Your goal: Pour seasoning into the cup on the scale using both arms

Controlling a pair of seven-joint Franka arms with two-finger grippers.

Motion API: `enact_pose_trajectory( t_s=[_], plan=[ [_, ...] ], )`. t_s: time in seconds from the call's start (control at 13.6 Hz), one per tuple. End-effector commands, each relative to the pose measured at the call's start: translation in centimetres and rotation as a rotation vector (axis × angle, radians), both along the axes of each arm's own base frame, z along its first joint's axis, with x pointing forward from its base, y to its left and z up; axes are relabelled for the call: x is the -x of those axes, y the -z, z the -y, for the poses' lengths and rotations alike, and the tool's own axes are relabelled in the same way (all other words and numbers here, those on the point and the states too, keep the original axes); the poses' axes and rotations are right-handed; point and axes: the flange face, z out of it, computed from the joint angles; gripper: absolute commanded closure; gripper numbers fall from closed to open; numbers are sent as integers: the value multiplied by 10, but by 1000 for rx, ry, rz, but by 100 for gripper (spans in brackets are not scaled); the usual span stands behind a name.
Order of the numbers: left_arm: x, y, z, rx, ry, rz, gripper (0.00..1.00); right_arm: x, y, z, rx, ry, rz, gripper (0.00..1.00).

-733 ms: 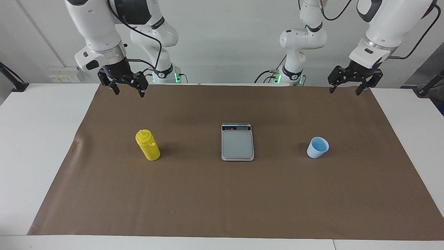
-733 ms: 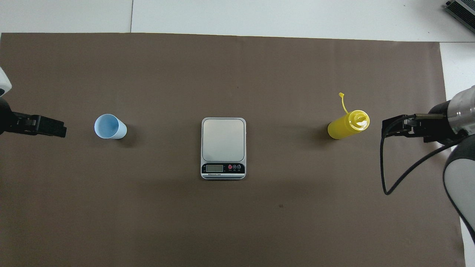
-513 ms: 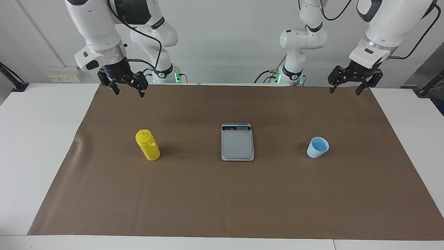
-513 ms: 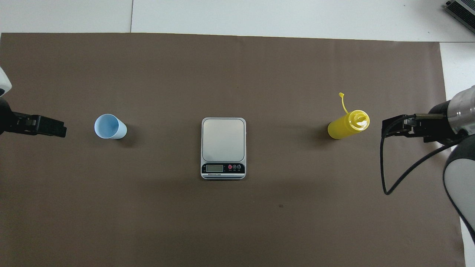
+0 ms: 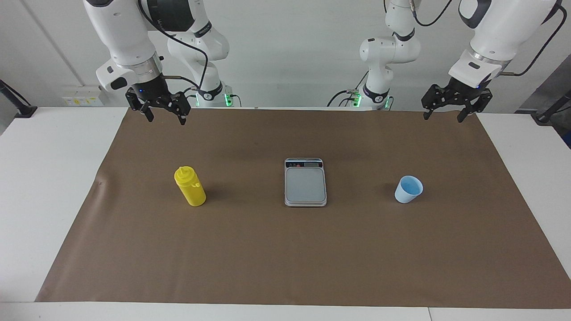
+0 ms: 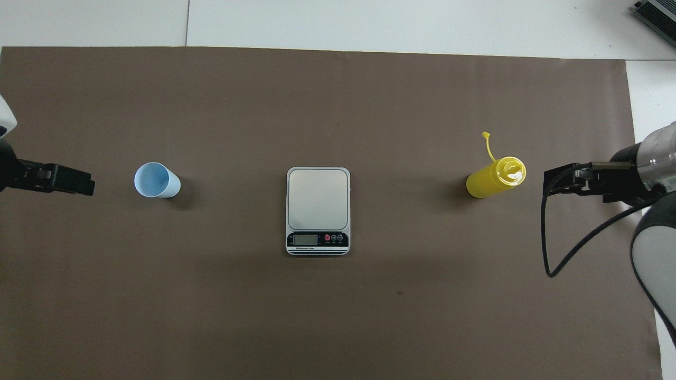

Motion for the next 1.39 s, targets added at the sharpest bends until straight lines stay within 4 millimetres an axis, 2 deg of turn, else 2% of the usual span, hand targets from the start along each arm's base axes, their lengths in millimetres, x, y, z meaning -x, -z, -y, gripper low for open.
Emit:
enact_pose_trajectory(
  t_s=[0.0, 0.22, 0.37, 0.51, 0.66, 0.88, 1.1, 1.32],
  plan=[
    [-5, 11, -5, -13, -11, 27, 0, 3, -2, 2, 4, 17, 0, 0],
    [-21, 28, -9, -4, -26, 51, 0, 3, -2, 2, 4, 17, 0, 0],
    [-41, 57, -15, -1, -45, 52, 0, 2, -2, 3, 4, 18, 0, 0],
    [-60, 98, -23, 3, -102, 48, 0, 3, -2, 2, 4, 17, 0, 0],
    [-62, 138, -32, 8, -189, 68, 0, 3, -2, 2, 4, 15, 0, 0],
    [-55, 187, -33, 14, -201, 104, 0, 3, -2, 2, 4, 17, 0, 0],
    [-47, 228, -34, 17, -204, 130, 0, 3, -2, 2, 4, 17, 0, 0],
    [-51, 262, -35, 19, -210, 124, 0, 3, -2, 2, 4, 17, 0, 0]
  ],
)
